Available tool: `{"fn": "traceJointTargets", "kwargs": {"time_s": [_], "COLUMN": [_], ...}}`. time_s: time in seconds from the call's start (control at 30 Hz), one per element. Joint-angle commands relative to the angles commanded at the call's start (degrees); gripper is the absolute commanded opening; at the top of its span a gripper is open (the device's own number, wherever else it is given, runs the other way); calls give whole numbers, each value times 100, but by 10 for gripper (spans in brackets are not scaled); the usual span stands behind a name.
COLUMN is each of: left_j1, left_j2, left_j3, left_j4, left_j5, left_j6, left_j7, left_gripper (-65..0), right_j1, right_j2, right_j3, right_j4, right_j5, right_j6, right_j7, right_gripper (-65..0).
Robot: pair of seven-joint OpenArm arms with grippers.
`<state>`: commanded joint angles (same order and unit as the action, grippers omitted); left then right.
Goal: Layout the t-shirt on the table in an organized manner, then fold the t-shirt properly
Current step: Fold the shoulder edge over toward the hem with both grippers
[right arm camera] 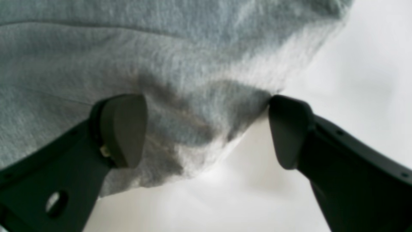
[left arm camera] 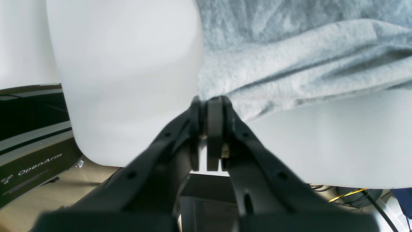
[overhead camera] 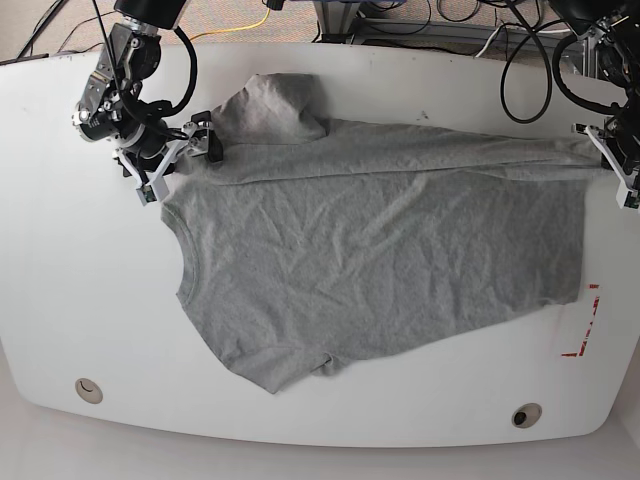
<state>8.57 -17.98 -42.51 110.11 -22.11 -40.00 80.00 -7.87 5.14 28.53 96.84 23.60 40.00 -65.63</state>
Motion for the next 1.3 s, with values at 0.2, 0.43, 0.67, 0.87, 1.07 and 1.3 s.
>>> {"fn": "traceJointTargets", "kwargs": {"time_s": [0.2,0.43,0.67,0.87,1.07,1.3], "left_j1": [9,18,-97,-264,-440,-870], "left_j2": [0,0,0,0,-9,18], "left_j3": [0,0,-18,-26,-9,-9], "left_j4": [0,0,26,26,0,-9], "left_j5": [0,0,-26,0,9,18], "left_j6": [0,0,0,0,0,0], "left_j7": [0,0,0,0,0,0], "left_gripper": [-646,-646,-646,-646,-646,-646], "right_j1": [-9,-9,123,440,879,1354], "right_j2": [-141,-141,-141,-149,-141,-132], "right_j3": [-9,-9,26,26,26,0], "right_j4": [0,26,888,1442,1424,1099], "right_j5": [-9,-9,0,0,-26,-53], "right_j6": [0,0,0,0,0,0], "right_j7": [-9,-9,-721,-1240,-1407,-1407], "right_gripper": [-342,-650,-639,-639,-636,-634]}}
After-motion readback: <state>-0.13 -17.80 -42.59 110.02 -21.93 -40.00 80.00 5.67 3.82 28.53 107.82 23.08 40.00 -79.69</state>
